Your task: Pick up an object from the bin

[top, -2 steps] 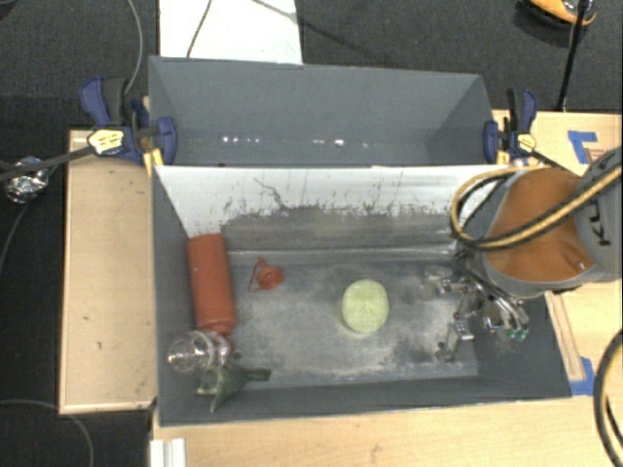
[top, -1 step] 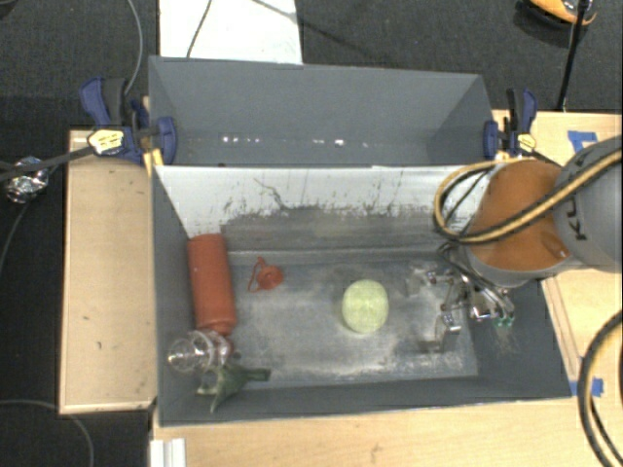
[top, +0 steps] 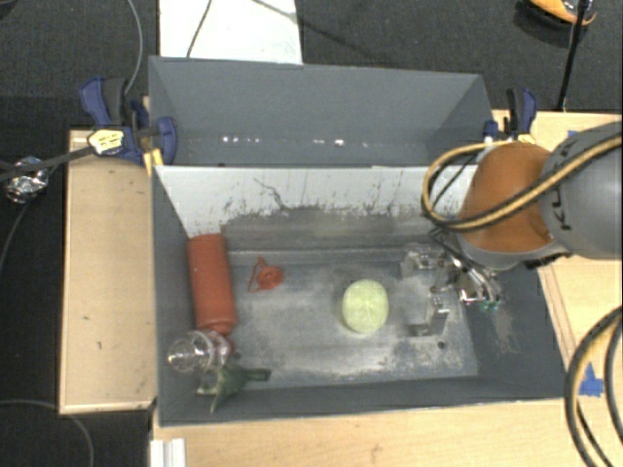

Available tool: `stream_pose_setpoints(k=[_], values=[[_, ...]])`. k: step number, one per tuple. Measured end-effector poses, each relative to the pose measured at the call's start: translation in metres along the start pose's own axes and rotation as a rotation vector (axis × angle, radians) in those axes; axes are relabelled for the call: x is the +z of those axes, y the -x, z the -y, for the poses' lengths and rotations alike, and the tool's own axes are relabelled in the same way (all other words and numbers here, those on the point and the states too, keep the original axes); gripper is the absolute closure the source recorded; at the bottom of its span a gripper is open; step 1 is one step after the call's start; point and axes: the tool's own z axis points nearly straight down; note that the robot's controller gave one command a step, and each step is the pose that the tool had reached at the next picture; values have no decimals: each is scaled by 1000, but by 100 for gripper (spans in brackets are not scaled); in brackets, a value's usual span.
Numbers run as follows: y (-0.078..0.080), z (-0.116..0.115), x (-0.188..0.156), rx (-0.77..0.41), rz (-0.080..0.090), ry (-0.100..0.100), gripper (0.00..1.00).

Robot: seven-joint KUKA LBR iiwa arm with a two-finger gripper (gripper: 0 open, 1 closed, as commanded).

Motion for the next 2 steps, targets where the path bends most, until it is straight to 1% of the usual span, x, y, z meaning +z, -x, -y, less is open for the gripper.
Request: stream_pose_setpoints(k=[1, 2], values=[[5, -23, 0, 40, -2, 2, 0], [-4, -56, 0, 43, 0, 1, 0]])
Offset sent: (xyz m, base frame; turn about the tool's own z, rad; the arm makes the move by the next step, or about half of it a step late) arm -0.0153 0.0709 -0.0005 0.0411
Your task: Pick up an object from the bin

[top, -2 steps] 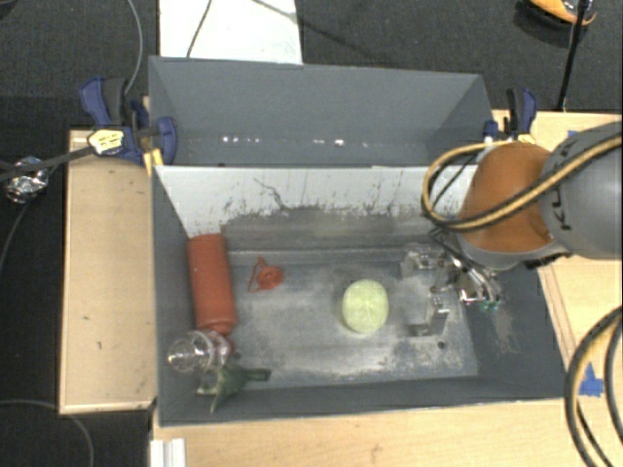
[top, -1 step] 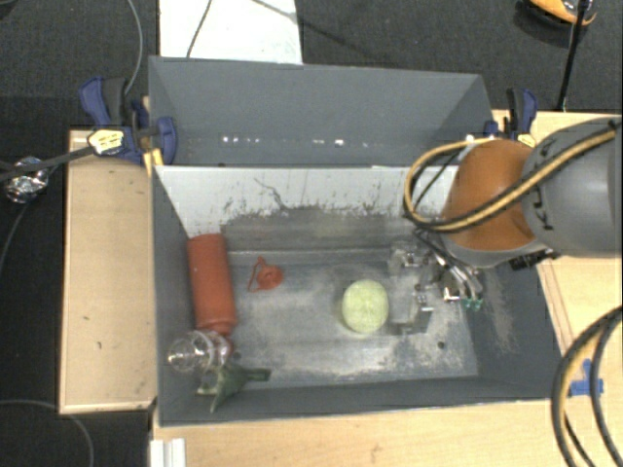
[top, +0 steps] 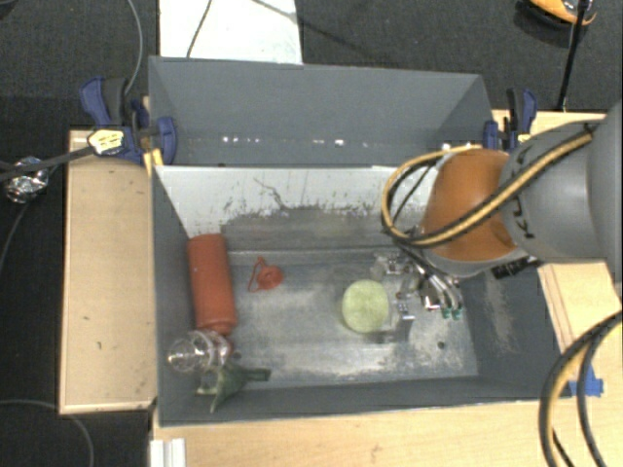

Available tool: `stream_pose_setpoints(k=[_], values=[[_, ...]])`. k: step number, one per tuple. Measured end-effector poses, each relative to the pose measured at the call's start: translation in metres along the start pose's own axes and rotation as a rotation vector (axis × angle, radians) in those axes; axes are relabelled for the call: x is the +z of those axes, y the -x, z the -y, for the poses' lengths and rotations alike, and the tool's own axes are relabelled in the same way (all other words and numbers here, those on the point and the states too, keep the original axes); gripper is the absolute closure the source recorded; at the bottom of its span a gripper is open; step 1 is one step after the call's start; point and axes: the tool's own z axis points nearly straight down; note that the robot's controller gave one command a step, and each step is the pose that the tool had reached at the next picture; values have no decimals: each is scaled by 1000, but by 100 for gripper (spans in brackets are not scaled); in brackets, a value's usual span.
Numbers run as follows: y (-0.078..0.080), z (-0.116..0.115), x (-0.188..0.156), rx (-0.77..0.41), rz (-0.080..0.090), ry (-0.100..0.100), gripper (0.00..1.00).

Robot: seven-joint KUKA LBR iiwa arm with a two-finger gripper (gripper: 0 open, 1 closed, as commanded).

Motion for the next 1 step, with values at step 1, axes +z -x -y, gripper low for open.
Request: stream_pose_setpoints(k=[1], values=[[-27, -23, -2, 31, -1, 1, 100]])
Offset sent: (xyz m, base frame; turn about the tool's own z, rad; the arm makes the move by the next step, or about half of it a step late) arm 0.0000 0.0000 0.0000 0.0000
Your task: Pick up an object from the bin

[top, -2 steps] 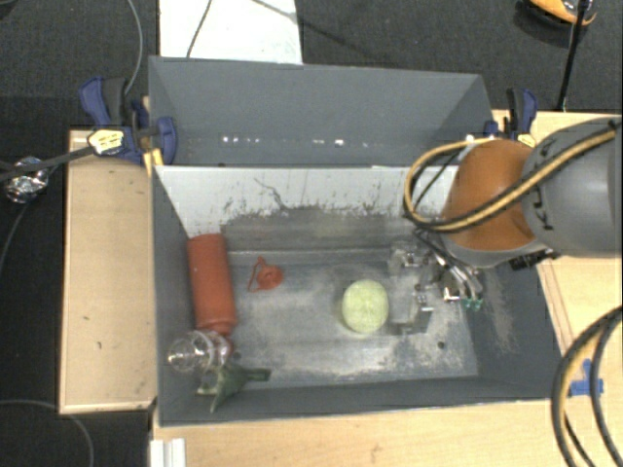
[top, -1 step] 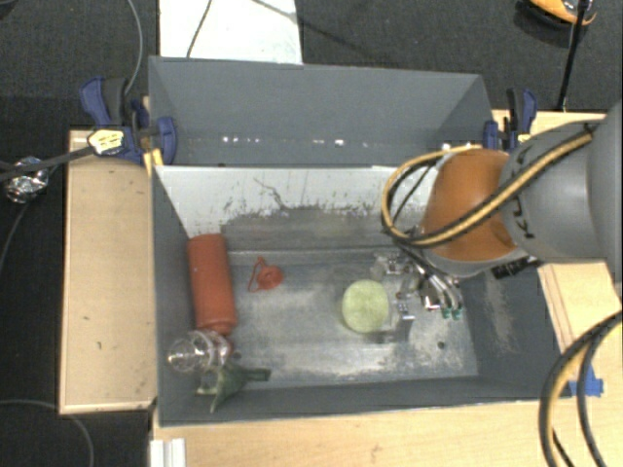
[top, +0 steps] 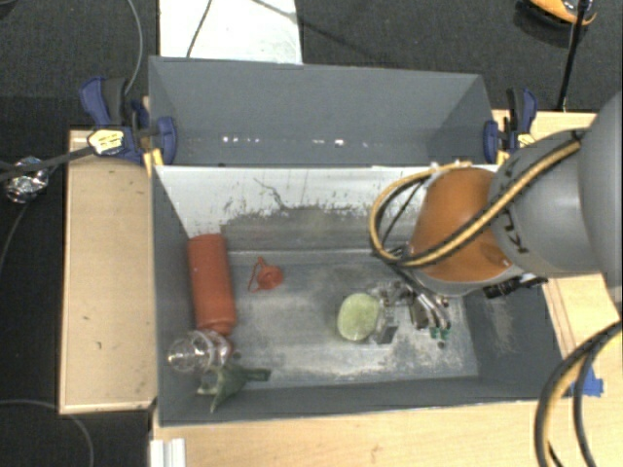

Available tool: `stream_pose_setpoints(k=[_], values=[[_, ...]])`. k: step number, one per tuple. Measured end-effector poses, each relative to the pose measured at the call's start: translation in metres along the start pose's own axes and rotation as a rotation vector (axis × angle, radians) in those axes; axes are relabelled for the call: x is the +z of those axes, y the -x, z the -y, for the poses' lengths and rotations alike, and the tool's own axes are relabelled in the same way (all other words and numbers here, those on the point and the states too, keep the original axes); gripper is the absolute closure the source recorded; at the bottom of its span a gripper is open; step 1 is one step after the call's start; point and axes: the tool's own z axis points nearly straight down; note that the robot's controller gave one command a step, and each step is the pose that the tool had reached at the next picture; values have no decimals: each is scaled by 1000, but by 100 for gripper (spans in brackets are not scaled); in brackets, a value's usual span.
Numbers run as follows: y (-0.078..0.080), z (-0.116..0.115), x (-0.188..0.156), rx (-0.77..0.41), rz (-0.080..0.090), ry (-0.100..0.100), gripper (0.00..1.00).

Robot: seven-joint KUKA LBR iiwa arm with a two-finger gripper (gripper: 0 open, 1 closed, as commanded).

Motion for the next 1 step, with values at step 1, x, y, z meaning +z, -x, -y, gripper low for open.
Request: stream_pose_setpoints(k=[1], values=[[0, 0, 0, -1, 0, 0, 100]])
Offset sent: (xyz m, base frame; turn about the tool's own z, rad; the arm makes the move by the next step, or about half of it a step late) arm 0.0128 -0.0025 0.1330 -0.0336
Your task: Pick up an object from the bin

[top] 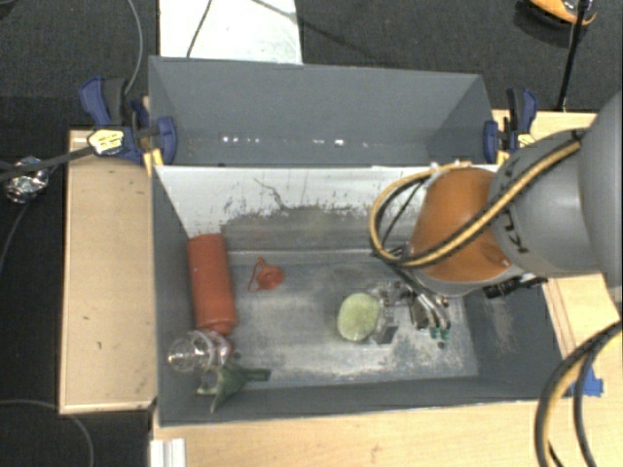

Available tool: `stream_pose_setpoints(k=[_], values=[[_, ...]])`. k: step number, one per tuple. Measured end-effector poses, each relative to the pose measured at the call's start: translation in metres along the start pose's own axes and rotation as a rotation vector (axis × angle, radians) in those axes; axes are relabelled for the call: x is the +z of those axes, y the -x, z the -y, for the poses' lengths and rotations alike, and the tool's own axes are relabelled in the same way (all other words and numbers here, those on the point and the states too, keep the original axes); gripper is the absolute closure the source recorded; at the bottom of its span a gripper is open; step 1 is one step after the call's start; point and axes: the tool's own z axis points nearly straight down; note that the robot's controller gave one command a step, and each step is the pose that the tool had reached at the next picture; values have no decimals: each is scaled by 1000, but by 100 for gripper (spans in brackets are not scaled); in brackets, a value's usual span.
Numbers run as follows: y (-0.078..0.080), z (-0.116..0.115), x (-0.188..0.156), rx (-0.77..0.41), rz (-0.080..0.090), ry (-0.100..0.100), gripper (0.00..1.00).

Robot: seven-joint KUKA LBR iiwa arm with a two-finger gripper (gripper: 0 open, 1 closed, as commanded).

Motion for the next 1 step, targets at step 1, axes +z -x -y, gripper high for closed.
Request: stream_pose_setpoints(k=[1], values=[[16, 2, -134, -32, 4, 0, 100]])
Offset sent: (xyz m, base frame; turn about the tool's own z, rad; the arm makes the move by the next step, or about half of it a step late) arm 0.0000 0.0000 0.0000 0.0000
